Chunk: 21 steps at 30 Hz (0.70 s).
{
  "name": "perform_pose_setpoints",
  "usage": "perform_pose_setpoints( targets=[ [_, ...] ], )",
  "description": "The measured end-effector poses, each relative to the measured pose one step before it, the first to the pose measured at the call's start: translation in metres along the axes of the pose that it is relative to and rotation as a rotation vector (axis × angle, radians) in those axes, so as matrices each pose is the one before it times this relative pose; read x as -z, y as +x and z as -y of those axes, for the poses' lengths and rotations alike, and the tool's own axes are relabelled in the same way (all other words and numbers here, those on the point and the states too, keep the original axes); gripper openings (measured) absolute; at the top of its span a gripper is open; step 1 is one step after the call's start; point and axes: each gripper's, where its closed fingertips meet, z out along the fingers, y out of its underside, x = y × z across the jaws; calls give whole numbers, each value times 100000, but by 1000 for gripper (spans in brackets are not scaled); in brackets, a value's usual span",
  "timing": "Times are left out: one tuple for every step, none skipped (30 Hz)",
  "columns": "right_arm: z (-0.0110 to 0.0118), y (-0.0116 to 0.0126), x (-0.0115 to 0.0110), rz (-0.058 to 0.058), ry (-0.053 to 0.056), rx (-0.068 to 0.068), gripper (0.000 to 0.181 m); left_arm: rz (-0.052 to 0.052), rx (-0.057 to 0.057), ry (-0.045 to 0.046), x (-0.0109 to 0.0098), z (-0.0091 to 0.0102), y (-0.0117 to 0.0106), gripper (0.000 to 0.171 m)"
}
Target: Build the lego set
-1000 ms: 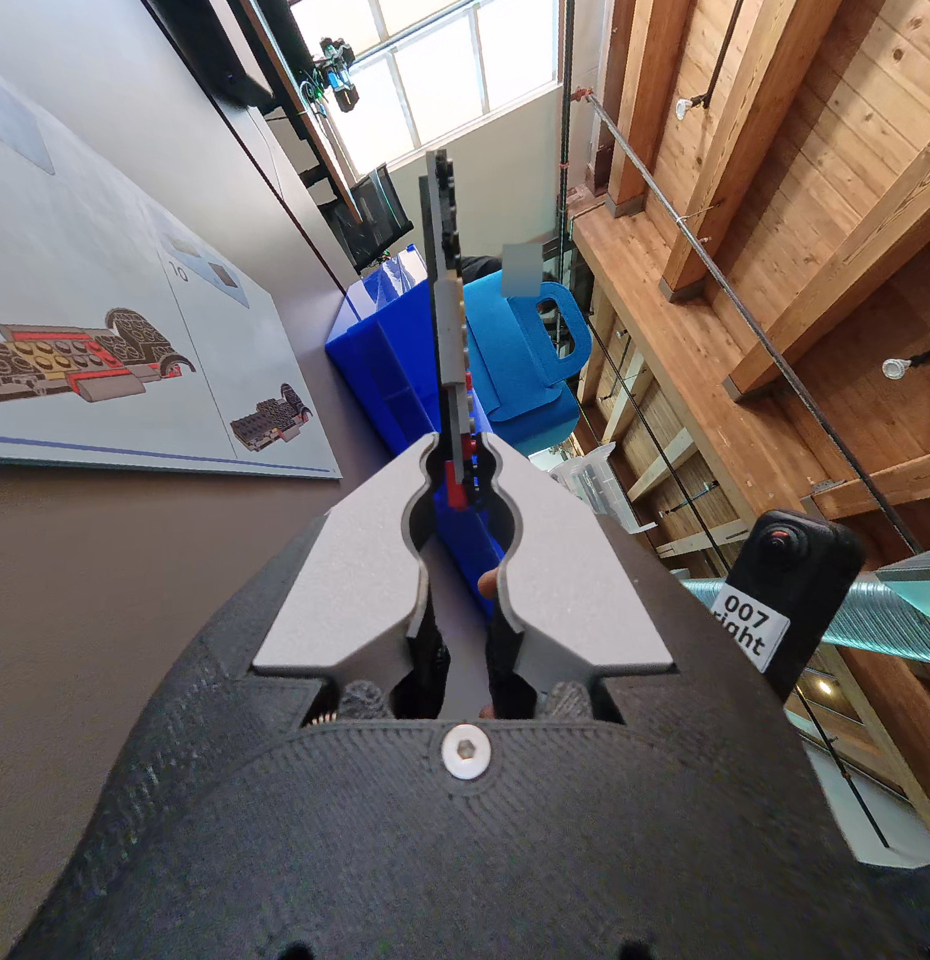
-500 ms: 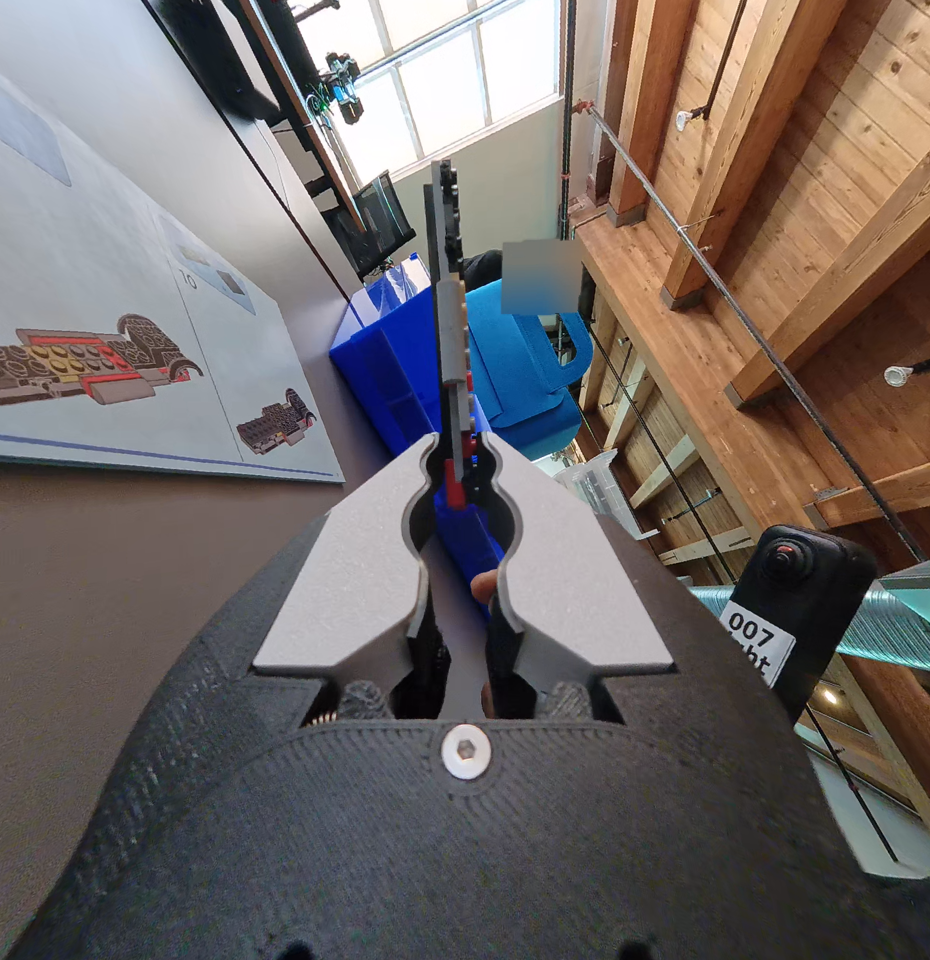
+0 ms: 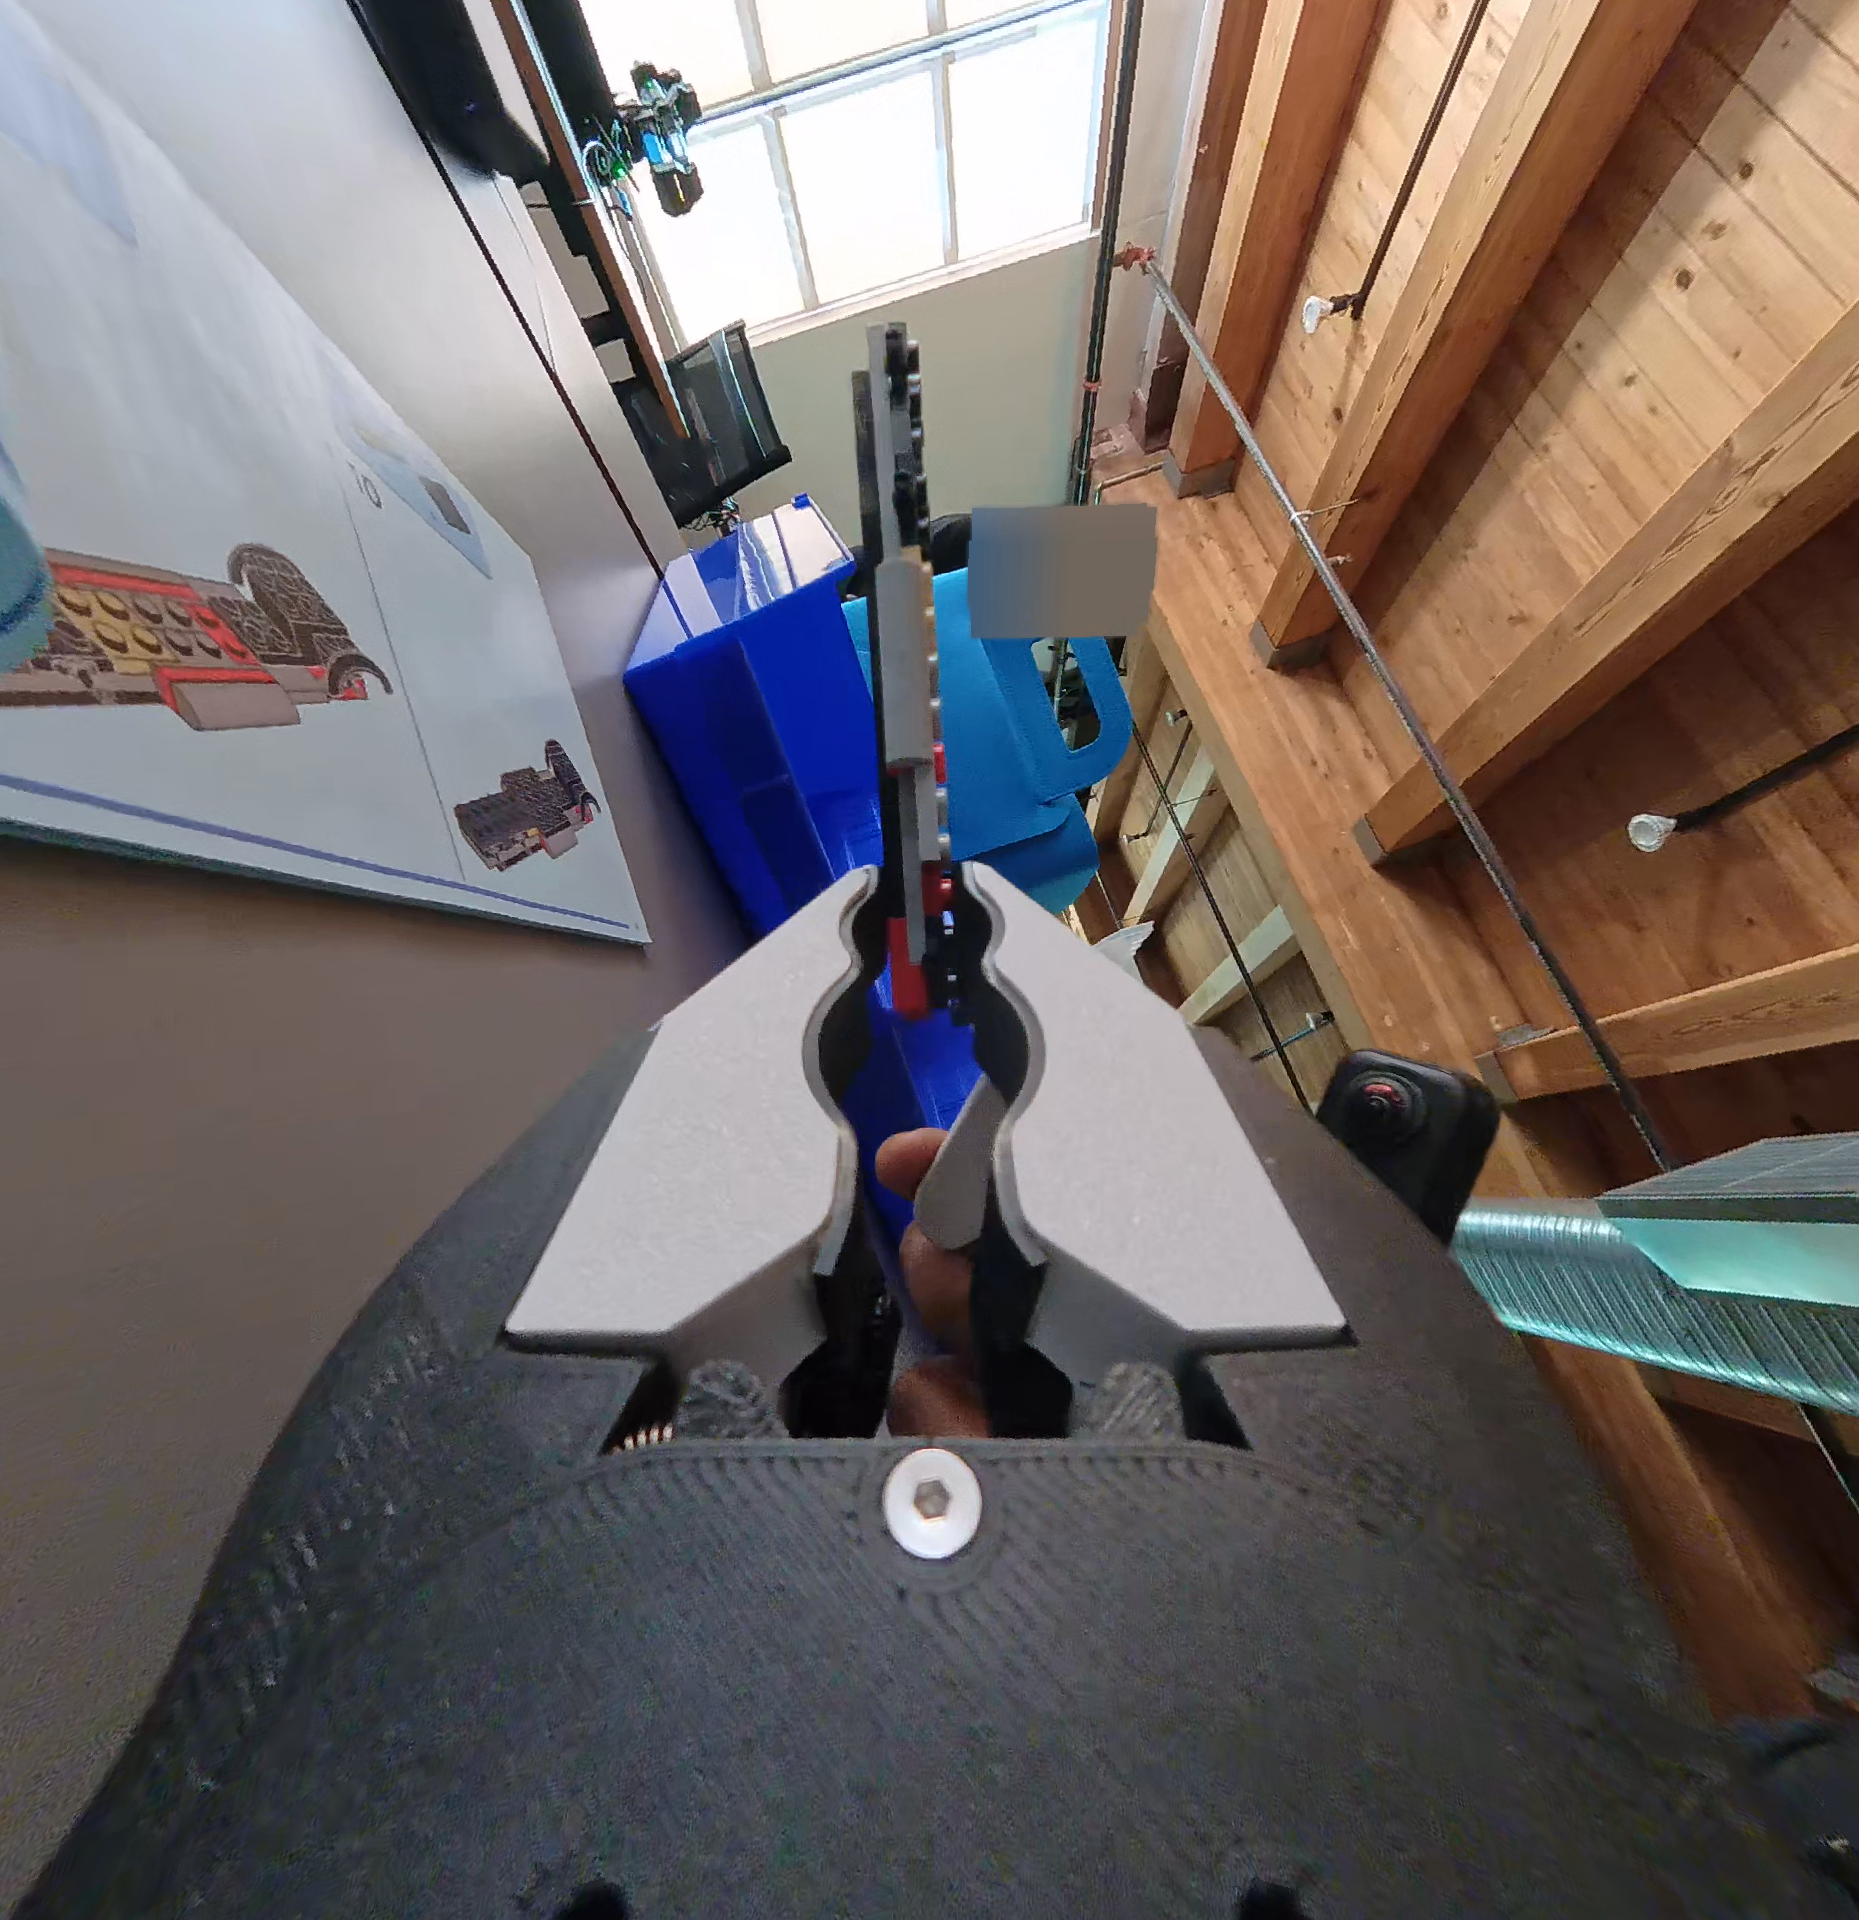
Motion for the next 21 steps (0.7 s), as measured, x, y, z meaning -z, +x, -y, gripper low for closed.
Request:
perform_pose_setpoints(
  targets=[
    [-122, -216, -88, 3185, -1064, -2572, 24, 20, 473, 281, 29, 76, -54, 11],
    [-81, -255, -68, 3576, -872, -2606, 23, -507, 558, 230, 16, 58, 25, 11],
    [-115, -185, -58, 3159, -1083, -2548, 21, -247, 251, -232, -12, -25, 23, 11],
    [-76, -44, -27, 1914, -573, -2187, 19, 284, -102, -326, -29, -58, -54, 11],
    [42, 28, 23, 991, 325, -1246, 17, -13, -108, 216, 7, 34, -2, 11],
    [103, -35, 67, 755, 896, -196, 11, -181, 33, 227, 21, 31, 25, 10],
    [75, -37, 65, 154, 662, 293, 11, -564, -144, -14, -14, -16, 90, 11],
    [52, -58, 29, -210, 664, 616, 10, -237, -377, 215, -7, 17, 54, 11],
    [17, -90, 24, -138, 663, 591, 10, -406, -313, 459, 0, 52, 77, 11],
    [-22, -92, -4, -95, 444, 326, 10, -263, -165, 405, 4, 45, 36, 11],
    [-44, -95, -4, -41, 261, 102, 10, -157, -120, 118, 3, 17, 27, 11],
    [-27, -95, -4, 56, 392, 2, 10, -167, -288, 168, 6, 14, 42, 11],
    [18, -72, 22, 61, 663, -97, 10, -199, -403, 196, 0, 23, 57, 11],
    [64, -45, 53, 0, 873, -201, 10, -191, -468, 87, -6, -9, 64, 11],
    [114, -6, 58, -84, 1128, -253, 9, -47, -463, 65, -2, 2, 41, 11],
    [179, -8, 99, -15, 1423, -133, 9, 19, -306, 203, 12, 25, 15, 11],
    [168, 40, 83, -386, 1133, 179, 9, 41, -109, 171, 5, 17, 3, 11],
    [127, 138, 57, -1049, 714, 726, 7, 47, -72, -17, 1, -2, -12, 11],
    [135, 103, 50, -980, 759, 1220, 7, 198, -177, -162, -6, -34, -9, 11],
    [112, 42, 34, -795, 551, 1344, 7, 79, -246, -113, -9, -27, 3, 11],
    [8, 1, -18, -620, -190, 1384, 6, 83, -136, 219, 7, 33, 5, 11]
  ],
)
